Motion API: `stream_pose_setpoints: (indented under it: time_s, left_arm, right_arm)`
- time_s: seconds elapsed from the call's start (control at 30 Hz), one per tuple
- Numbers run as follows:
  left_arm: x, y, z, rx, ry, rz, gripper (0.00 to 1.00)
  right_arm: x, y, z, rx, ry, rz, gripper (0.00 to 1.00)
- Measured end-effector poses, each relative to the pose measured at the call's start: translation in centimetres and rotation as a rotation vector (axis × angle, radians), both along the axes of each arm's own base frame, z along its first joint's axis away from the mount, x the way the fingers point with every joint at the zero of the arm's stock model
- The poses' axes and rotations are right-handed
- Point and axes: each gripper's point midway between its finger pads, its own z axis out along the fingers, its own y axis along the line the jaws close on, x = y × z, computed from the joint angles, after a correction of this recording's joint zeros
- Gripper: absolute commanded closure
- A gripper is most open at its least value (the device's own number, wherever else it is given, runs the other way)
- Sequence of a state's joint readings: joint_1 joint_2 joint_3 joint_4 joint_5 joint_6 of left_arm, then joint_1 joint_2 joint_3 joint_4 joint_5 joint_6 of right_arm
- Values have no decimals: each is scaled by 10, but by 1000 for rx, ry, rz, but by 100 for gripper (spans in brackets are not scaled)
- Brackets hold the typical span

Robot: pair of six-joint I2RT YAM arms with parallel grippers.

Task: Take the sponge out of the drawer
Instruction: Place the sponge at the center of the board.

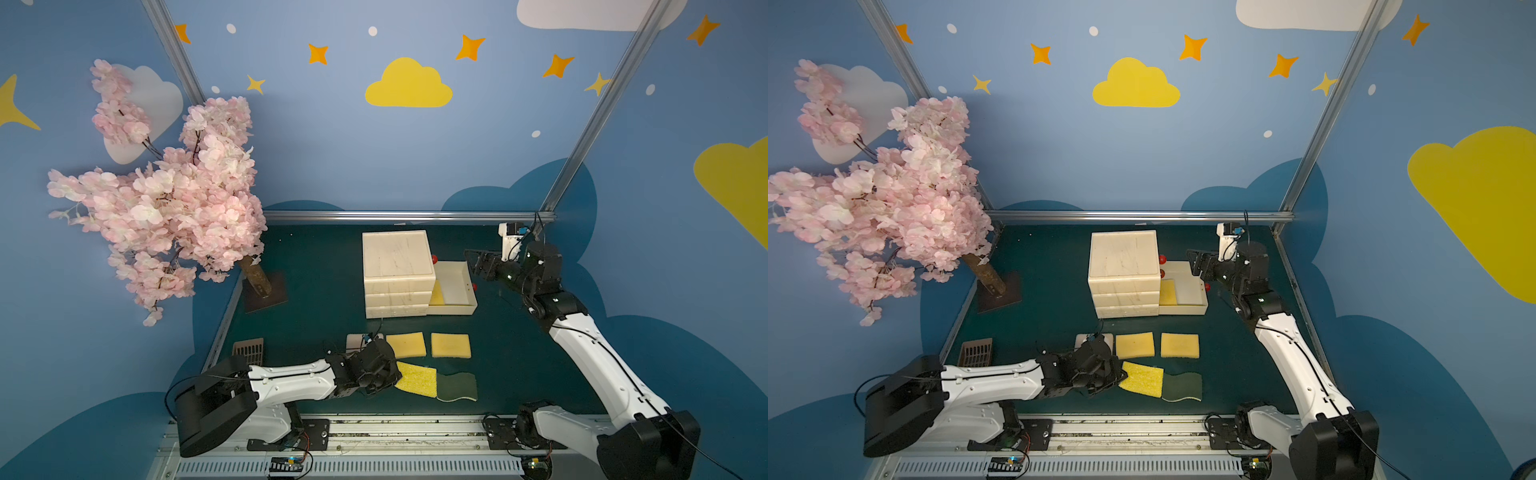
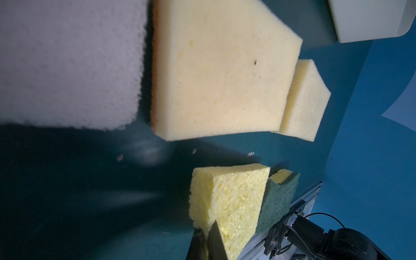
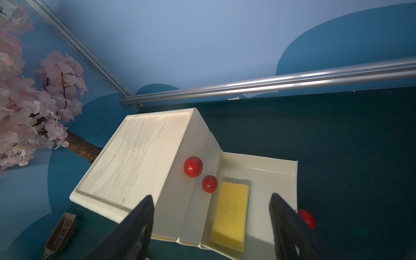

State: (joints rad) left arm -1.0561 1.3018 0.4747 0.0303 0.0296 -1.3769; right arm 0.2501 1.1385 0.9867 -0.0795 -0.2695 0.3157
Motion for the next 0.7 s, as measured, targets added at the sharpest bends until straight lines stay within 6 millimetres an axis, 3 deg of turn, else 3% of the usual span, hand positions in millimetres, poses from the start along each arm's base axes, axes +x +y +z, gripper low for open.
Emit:
stream_pose_setpoints:
  time_s: [0.23, 0.5, 0.7]
  left_arm:
    - [-7, 11, -6, 7, 14, 28, 96]
    - [-13, 19, -13, 22, 31, 50, 64]
    - [-13, 21, -14, 28, 33, 56, 63]
  right_arm:
    - [0, 0, 1, 3, -2, 1, 20]
    - [1, 1, 1, 6, -5, 3, 20]
    - [1, 1, 1, 5, -5, 3, 20]
